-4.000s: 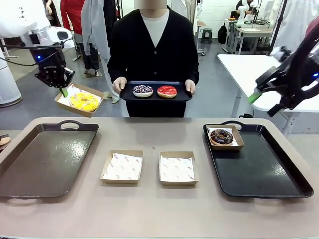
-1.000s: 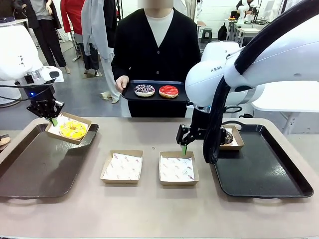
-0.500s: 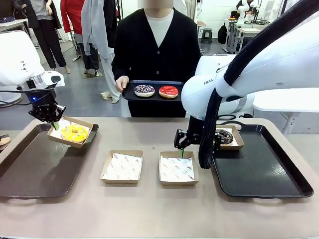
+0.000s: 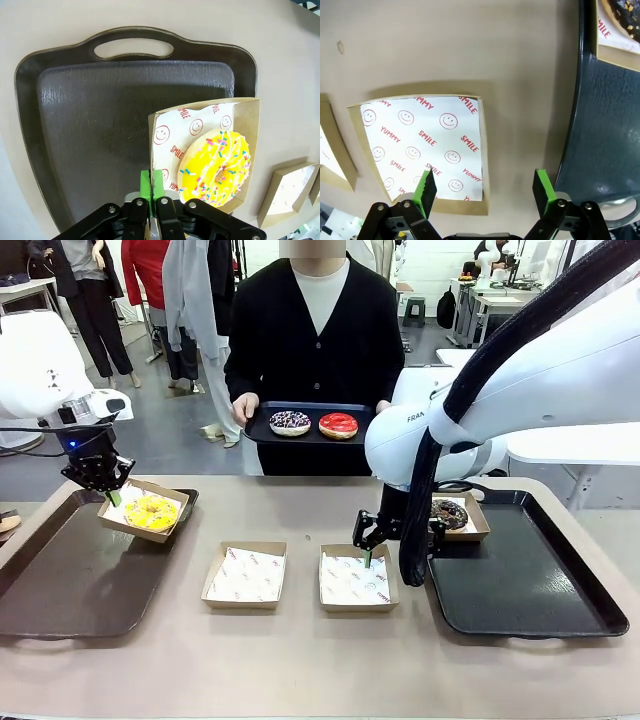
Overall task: Individually package the donuts and arrange them on the tray.
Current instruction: Place the picked Paper togo box on the Handle tray while simultaneously picking up another Paper togo box from the table with the other hand.
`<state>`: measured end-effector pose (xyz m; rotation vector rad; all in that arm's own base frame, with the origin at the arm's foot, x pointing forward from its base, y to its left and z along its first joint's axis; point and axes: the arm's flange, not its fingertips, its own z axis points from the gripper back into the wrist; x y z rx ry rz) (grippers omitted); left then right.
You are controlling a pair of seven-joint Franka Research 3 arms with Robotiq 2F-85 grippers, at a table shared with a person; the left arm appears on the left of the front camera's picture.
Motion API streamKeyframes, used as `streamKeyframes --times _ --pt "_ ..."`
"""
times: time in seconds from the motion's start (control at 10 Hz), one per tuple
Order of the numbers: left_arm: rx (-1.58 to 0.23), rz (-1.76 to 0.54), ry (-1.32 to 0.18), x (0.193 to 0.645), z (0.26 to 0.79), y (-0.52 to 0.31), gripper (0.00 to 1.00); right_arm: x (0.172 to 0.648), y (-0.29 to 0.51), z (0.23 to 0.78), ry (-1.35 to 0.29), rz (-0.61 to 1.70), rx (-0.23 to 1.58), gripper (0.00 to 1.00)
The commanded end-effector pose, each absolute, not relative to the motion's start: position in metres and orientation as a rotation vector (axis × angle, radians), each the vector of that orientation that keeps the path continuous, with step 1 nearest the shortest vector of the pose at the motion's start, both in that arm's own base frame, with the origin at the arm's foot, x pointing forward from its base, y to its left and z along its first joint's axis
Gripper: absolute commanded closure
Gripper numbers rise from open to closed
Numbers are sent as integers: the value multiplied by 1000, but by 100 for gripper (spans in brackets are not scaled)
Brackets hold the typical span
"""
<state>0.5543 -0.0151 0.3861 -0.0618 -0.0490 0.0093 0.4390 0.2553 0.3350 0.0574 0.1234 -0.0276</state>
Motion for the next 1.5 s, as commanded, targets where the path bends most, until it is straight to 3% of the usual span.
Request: streamKeyframes --times 0.0,1.4 --pt "-82 29 -52 561 385 -18 99 446 261 327 120 -25 51 0" --pt "-27 20 -38 590 382 -24 99 456 261 316 164 -8 57 0"
